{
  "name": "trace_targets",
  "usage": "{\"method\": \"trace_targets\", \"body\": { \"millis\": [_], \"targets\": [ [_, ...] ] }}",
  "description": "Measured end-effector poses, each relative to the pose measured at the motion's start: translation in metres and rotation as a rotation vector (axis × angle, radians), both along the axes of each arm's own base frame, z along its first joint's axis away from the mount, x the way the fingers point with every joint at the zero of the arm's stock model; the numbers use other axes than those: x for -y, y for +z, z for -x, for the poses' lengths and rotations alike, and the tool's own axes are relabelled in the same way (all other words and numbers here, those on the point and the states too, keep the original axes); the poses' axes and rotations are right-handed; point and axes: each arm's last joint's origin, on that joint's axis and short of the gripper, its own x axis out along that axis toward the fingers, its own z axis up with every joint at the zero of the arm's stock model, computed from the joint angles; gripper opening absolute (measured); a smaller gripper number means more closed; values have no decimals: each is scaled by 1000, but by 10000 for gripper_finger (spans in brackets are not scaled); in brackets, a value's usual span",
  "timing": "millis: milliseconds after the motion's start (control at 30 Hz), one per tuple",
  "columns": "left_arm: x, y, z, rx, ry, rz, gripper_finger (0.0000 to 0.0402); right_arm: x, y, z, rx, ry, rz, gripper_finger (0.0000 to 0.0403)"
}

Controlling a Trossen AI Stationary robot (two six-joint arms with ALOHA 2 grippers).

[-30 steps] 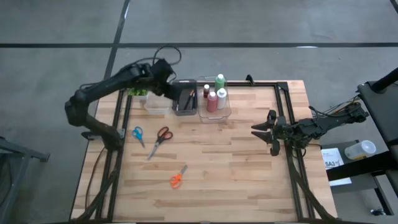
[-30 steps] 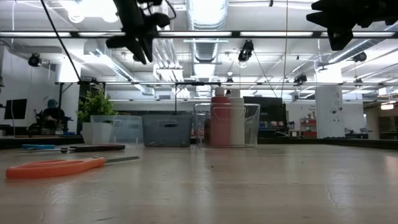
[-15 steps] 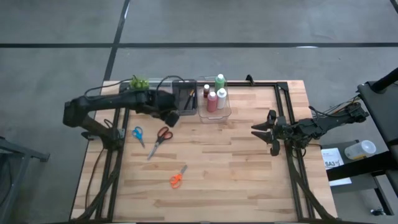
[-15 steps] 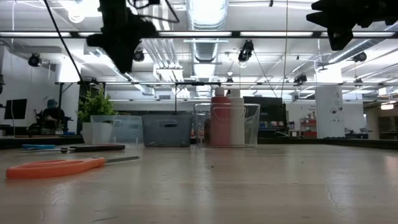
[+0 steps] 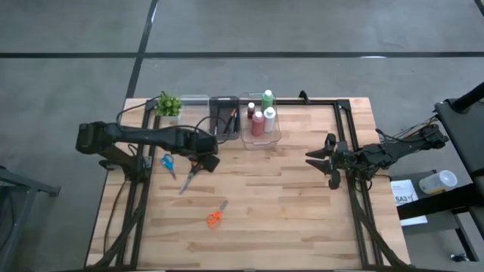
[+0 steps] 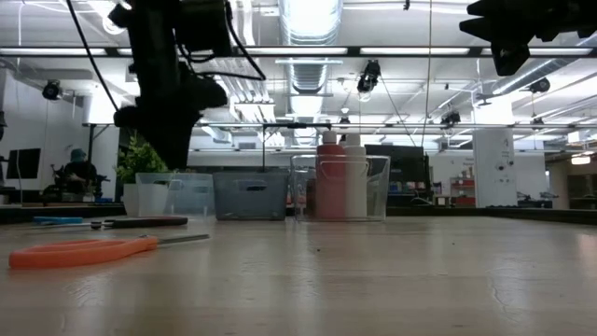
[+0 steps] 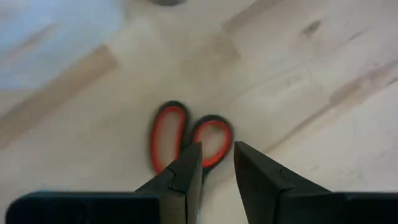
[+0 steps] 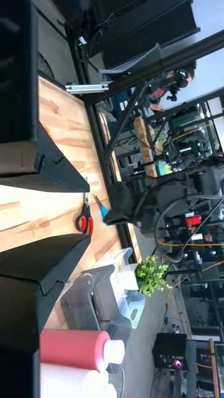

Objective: Pick & Place Paint Supplies
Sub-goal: Put the black scissors into the left transparent bin

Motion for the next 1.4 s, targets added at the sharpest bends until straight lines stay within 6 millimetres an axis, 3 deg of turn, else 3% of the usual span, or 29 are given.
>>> {"method": "trace_targets", "body": {
  "millis": [267,800,1400],
  "targets": [
    [3,-33,4,78,-63,80,103,0,0,0,0,0,0,116],
    [4,-69,15,178,-52,78,103,0,0,0,0,0,0,116],
    [5,-86,26,208,-46,73,103,0,0,0,0,0,0,116]
  ]
}}
